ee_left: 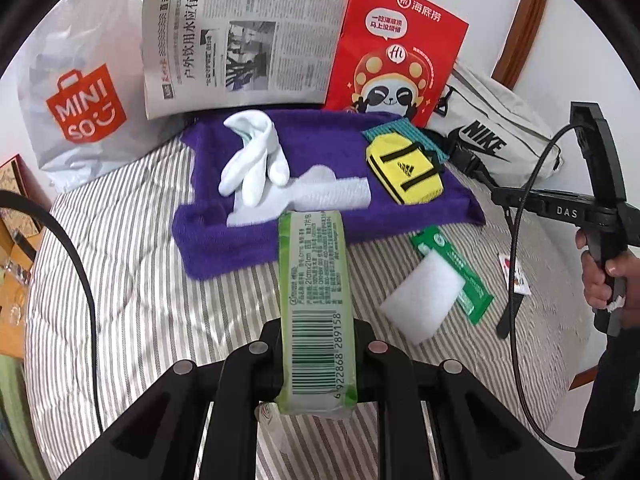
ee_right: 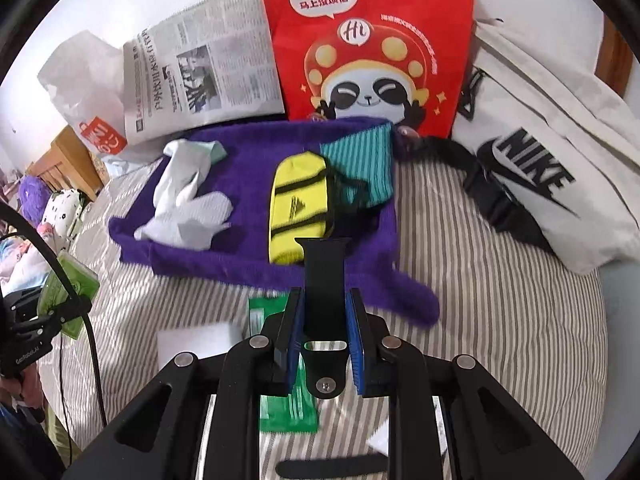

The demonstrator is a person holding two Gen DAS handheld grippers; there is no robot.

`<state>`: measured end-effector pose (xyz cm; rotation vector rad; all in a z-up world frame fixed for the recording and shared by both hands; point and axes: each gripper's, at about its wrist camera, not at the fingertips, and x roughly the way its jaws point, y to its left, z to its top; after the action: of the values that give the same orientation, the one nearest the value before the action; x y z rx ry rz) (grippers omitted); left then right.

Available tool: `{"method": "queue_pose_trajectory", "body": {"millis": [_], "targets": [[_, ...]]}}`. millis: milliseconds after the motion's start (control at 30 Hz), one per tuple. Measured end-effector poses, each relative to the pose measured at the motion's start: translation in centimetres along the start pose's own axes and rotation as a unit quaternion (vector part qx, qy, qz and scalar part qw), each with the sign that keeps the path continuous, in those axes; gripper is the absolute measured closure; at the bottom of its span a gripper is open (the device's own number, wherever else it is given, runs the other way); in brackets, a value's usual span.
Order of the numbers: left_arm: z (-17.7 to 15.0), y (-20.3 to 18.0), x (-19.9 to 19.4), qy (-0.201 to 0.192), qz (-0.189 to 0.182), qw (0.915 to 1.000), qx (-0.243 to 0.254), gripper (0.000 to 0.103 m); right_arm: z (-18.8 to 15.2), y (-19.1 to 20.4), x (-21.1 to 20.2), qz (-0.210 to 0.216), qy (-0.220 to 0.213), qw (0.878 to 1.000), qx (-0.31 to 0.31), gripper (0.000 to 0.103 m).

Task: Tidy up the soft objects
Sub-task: 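Carry the soap bar with the left gripper while the right carries the strap to the towel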

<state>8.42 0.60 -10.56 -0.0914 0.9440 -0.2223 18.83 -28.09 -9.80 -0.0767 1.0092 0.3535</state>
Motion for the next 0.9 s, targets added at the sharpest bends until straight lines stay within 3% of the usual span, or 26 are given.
{"method": "queue_pose_trajectory", "body": {"millis": [500,900], "targets": [[7.1,2.2,2.4,-0.007,-0.03,0.9995,-0.006,0.088,8.7,1.9,3.3,0.022,-0.021,0.999,-0.014,0.082],[11.5,3.3,6.7,0.002,-0.028,0.9996,0.005,0.088,12.4,-1.1,8.6,-0.056,-0.001,0.998,-0.029,0.082]]}}
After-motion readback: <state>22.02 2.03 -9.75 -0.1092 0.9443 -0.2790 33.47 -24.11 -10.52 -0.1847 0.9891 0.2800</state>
